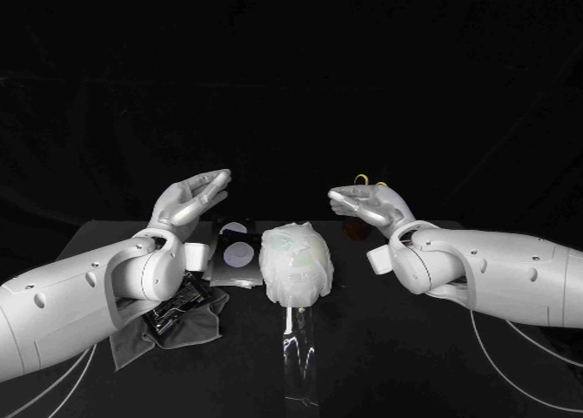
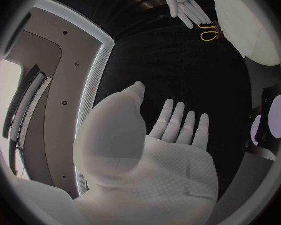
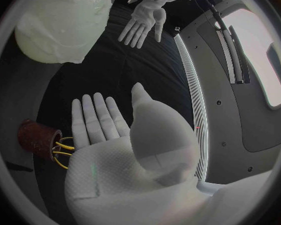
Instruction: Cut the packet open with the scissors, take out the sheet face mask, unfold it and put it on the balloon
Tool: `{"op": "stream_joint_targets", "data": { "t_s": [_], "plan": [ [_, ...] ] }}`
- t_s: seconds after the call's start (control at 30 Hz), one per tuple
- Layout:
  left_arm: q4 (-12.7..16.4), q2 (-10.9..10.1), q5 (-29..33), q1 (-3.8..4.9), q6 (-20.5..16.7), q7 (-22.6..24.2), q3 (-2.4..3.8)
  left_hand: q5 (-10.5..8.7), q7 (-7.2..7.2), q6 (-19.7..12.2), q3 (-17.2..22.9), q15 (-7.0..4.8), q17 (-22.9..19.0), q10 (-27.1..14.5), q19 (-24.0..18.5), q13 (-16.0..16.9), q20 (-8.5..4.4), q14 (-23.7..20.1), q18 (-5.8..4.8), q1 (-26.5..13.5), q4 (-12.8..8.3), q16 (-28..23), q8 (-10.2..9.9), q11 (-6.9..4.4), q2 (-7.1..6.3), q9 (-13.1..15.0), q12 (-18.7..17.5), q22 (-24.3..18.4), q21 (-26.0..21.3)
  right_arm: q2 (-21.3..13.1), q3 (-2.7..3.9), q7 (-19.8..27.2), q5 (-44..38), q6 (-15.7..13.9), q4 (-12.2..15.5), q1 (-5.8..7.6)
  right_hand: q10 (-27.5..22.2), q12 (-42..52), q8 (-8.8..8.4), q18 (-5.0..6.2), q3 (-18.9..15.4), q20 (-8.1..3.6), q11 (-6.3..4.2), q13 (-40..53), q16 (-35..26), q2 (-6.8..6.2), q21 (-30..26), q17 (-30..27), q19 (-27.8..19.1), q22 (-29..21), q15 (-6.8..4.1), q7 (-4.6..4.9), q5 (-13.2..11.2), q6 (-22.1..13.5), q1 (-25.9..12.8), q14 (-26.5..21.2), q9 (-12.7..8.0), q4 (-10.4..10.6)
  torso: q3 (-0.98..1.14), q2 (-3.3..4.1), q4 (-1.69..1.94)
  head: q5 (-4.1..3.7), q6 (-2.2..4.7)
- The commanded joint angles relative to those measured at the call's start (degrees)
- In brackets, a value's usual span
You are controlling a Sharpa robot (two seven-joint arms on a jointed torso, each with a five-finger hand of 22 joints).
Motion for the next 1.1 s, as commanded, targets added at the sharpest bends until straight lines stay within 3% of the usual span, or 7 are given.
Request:
{"op": "stream_joint_targets", "data": {
  "t_s": [0.03,0.07,0.3,0.33,0.5,0.6,1.1],
  "plan": [
    [-0.09,0.45,1.58,-0.05,-2.76,3.28,0.1,0.15,1.47,-3.26,-2.14,-0.36,-0.51,-3.4,-0.77,-0.23,-0.05,-1.48,-0.62,0.09,0.06,-1.18,-1.81,0.51,0.79,-0.72,-1.47,-0.05,-0.67,0.81,0.04,1.88,2.3,2.66,-0.62,0.0,-0.92,-0.3,-0.57,-0.57,-0.4,-0.1,0.12,-0.09,-0.75,0.55,-0.38,-0.16,-0.78,-0.38,0.11,4.95,0.21,-1.2,0.25,-0.97,-0.5,0.62,0.04,-0.13,0.23,0.43,0.46],
    [-0.07,0.23,0.29,-0.05,-0.52,0.46,0.01,-2.66,-9.87,-32.79,-14.35,-12.11,-5.58,-33.98,-15.95,-2.93,-16.97,-18.19,-3.88,-22.2,-16.58,-10.04,-15.63,-8.76,9.14,-7.41,-4.97,-2.18,-5.92,0.55,0.01,0.2,0.5,0.33,-0.36,0.01,-48.17,-3.61,-7.5,-8.43,2.21,-16.82,-13.52,-3.48,-7.85,-4.61,-3.98,-3.73,-31.34,-12.27,-12.47,-11.07,-3.88,-41.68,-21.79,-40.38,-9.97,-8.49,0.0,-0.07,0.07,0.18,0.19],
    [1.68,-0.43,0.04,-1.03,-3.76,0.01,0.56,-2.66,-9.87,-32.79,-14.35,-12.11,-5.58,-33.98,-15.95,-2.93,-16.97,-18.19,-3.88,-33.04,-16.58,-10.04,-15.63,-8.76,9.14,-7.41,-4.97,-2.18,-5.92,1.77,2.66,1.27,3.05,-2.91,1.0,-2.24,-48.17,-3.61,-7.5,-8.43,2.21,-16.82,-13.52,-3.48,-7.85,-4.61,-3.98,-3.73,-31.34,-12.27,-12.47,-11.07,-3.88,-41.68,-32.34,-40.38,-9.97,-8.49,0.68,-0.21,-0.84,1.8,1.49],
    [2.16,-0.61,-0.03,-1.31,-4.66,-0.12,0.72,-2.66,-9.87,-32.79,-14.35,-12.11,-5.58,-33.98,-15.95,-2.93,-16.97,-18.19,-3.88,-74.25,-16.58,-10.04,-15.63,-8.76,9.14,-7.41,-4.97,-2.18,-5.92,2.11,3.39,1.56,3.76,-3.82,1.38,-2.86,-48.17,-3.61,-7.5,-8.43,2.21,-16.82,-13.52,-3.48,-7.85,-4.61,-3.98,-3.73,-31.34,-12.27,-12.47,-11.07,-3.88,-41.68,-72.9,-40.38,-9.97,-8.49,0.86,-0.24,-1.09,2.25,1.85],
    [6.03,-2.06,-0.58,-3.48,-11.83,-1.12,1.95,-2.66,-9.87,-32.79,-14.35,-12.11,-5.58,-33.98,-15.95,-2.93,-16.97,-18.19,-3.88,-74.25,-16.58,-10.04,-15.63,-8.76,9.14,-7.41,-4.97,-2.18,-5.92,4.22,7.97,3.4,8.16,-9.42,3.72,-6.74,-48.17,-3.61,-7.5,-8.43,2.21,-16.82,-13.52,-3.48,-7.85,-4.61,-3.98,-3.73,-31.34,-12.27,-12.47,-11.07,-3.88,-41.68,-72.9,-40.38,-9.97,-8.49,2.14,-0.49,-2.79,5.32,4.32],
    [8.54,-3.0,-0.94,-4.89,-16.47,-1.77,2.74,-2.66,-9.87,-32.79,-14.35,-12.11,-5.58,-33.98,-15.95,-2.93,-16.97,-18.19,-3.88,-74.25,-16.58,-10.04,-15.63,-8.76,9.14,-7.41,-4.97,-2.18,-5.92,4.87,9.39,3.97,9.54,-11.17,4.45,-7.95,-48.17,-3.61,-7.5,-8.43,2.21,-16.82,-13.52,-3.48,-7.85,-4.61,-3.98,-3.73,-31.34,-12.27,-12.47,-11.07,-3.88,-41.68,-72.9,-40.38,-9.97,-8.49,2.6,-0.59,-3.41,6.43,5.21],
    [13.28,-4.78,-1.61,-7.56,-25.26,-2.99,4.25,-2.66,-9.87,-32.79,-14.35,-12.11,-5.58,-33.98,-15.95,-2.93,-16.97,-18.19,-3.88,-74.25,-16.58,-10.04,-15.63,-8.76,9.14,-7.41,-4.97,-2.18,-5.92,5.17,10.03,4.23,10.15,-11.95,4.78,-8.49,-48.17,-3.61,-7.5,-8.43,2.21,-16.82,-13.52,-3.48,-7.85,-4.61,-3.98,-3.73,-31.34,-12.27,-12.47,-11.07,-3.88,-41.68,-72.9,-40.38,-9.97,-8.49,2.91,-0.65,-3.82,7.17,5.81]
  ]
}}
